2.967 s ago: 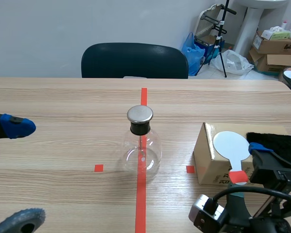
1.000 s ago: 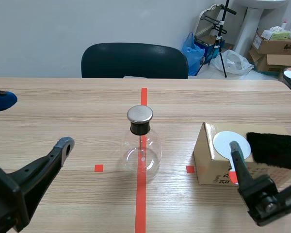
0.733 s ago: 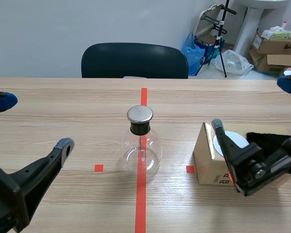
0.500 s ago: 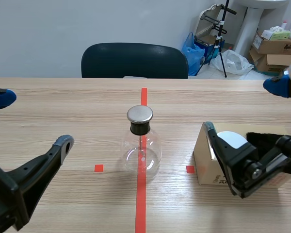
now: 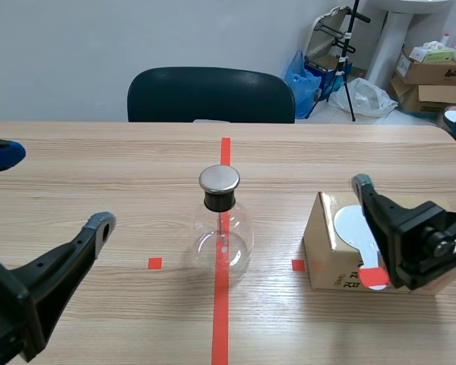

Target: Do the electroscope experiment

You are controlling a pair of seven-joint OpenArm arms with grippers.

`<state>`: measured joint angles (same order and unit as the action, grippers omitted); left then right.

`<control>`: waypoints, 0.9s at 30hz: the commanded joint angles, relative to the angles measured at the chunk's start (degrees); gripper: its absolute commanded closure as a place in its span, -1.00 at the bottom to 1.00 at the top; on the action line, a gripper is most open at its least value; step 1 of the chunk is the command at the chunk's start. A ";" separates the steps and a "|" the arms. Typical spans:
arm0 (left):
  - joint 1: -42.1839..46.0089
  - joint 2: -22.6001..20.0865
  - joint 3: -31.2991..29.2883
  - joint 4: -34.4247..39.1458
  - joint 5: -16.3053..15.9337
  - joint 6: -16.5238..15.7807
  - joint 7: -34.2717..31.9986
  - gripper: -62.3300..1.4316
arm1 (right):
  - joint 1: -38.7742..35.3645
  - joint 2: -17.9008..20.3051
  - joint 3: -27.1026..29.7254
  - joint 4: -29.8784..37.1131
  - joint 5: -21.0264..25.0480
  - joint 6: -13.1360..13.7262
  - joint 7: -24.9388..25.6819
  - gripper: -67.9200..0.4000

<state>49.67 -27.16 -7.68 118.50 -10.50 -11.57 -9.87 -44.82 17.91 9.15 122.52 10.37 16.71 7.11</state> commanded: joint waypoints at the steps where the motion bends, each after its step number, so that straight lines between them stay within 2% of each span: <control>1: -0.02 -0.04 -0.28 0.35 -0.42 0.07 -0.83 -1.00 | -0.11 0.52 -0.04 0.28 0.59 -0.35 0.13 -1.00; 27: -0.02 -0.04 -0.28 0.33 -0.42 0.07 -0.57 -1.00 | -0.11 0.50 -0.11 0.26 0.37 -0.37 -0.39 -1.00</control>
<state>49.67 -27.16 -7.68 118.50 -10.50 -11.60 -9.65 -44.82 17.80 8.93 122.52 10.35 16.75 5.91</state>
